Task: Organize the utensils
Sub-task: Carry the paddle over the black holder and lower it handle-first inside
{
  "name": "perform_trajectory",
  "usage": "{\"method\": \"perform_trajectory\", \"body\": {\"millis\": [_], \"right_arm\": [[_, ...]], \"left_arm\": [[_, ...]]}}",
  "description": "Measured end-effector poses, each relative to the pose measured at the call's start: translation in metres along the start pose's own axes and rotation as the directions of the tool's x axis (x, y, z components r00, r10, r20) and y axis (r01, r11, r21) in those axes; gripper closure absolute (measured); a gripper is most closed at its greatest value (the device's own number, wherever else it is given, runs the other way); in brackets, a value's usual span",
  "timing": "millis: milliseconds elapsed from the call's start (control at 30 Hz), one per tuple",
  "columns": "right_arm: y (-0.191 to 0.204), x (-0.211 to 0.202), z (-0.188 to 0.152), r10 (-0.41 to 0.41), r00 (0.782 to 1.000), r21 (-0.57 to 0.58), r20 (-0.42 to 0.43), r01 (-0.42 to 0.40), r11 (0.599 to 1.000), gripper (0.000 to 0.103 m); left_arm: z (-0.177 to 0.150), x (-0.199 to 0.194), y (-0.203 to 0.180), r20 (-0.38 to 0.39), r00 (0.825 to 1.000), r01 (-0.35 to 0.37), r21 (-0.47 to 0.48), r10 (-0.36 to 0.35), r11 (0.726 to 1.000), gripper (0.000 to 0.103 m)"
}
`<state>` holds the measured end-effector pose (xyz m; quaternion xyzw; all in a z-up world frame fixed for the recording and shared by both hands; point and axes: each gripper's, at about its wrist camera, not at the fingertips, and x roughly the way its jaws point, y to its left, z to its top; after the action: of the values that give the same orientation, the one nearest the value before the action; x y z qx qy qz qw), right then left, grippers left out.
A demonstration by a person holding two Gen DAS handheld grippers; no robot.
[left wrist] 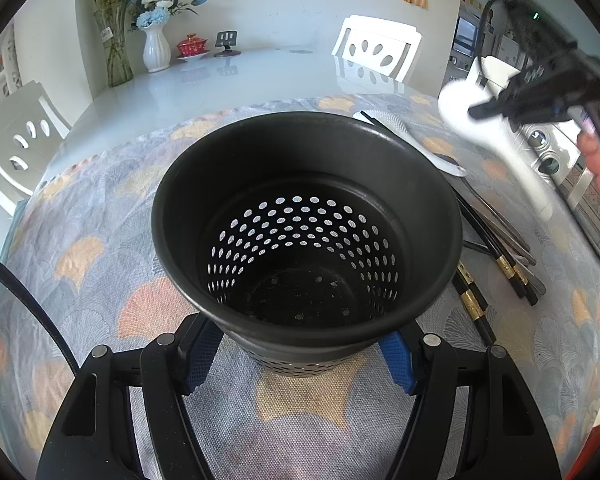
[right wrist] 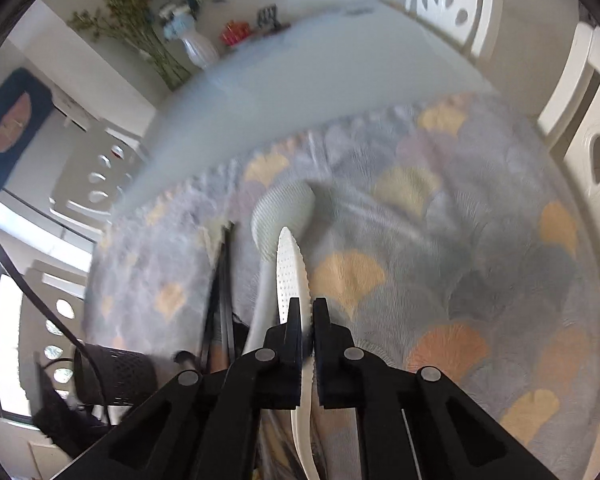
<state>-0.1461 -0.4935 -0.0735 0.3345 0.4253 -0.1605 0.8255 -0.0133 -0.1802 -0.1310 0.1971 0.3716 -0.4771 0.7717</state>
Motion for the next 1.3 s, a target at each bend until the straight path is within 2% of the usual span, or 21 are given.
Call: {"method": "perform_trajectory", "body": {"millis": [100, 200, 300, 400, 500, 633, 900, 1200, 1300], "right_arm": [[0.016, -0.026, 0.008, 0.062, 0.996, -0.014, 0.070, -0.061, 0.998, 0.099], [0.048, -0.043, 0.020, 0.138, 0.981, -0.051, 0.139, -0.132, 0.990, 0.098], [0.084, -0.054, 0.029, 0.236, 0.952, -0.098, 0.194, -0.221, 0.970, 0.099], [0.122, -0.061, 0.034, 0.308, 0.918, -0.165, 0.252, -0.273, 0.948, 0.099], [0.158, -0.052, 0.037, 0.379, 0.888, -0.214, 0.259, -0.330, 0.919, 0.099], [0.187, -0.030, 0.032, 0.434, 0.869, -0.234, 0.237, -0.383, 0.894, 0.098], [0.202, 0.014, 0.015, 0.480, 0.861, -0.200, 0.168, -0.447, 0.872, 0.098], [0.205, 0.039, -0.005, 0.449, 0.883, -0.260, 0.134, -0.406, 0.876, 0.098], [0.208, 0.037, -0.010, 0.451, 0.882, -0.283, 0.135, -0.402, 0.871, 0.098]], "left_arm": [[0.000, 0.000, 0.000, -0.002, 1.000, 0.000, 0.001, 0.000, 1.000, 0.035], [0.000, 0.000, 0.000, -0.004, 1.000, -0.002, 0.005, 0.002, 1.000, 0.035], [0.001, 0.001, -0.001, -0.004, 1.000, -0.005, 0.007, 0.005, 1.000, 0.035], [0.001, 0.001, -0.001, -0.003, 1.000, -0.005, 0.008, 0.005, 1.000, 0.035], [0.001, 0.000, -0.001, -0.004, 1.000, -0.006, 0.009, 0.006, 1.000, 0.035], [0.001, 0.000, 0.000, -0.003, 1.000, -0.006, 0.009, 0.006, 1.000, 0.035], [0.002, -0.001, -0.001, -0.005, 1.000, -0.010, 0.013, 0.010, 1.000, 0.035], [0.002, -0.001, -0.003, -0.007, 1.000, -0.018, 0.020, 0.019, 1.000, 0.035], [0.002, -0.001, -0.002, -0.008, 1.000, -0.019, 0.020, 0.019, 1.000, 0.035]]}}
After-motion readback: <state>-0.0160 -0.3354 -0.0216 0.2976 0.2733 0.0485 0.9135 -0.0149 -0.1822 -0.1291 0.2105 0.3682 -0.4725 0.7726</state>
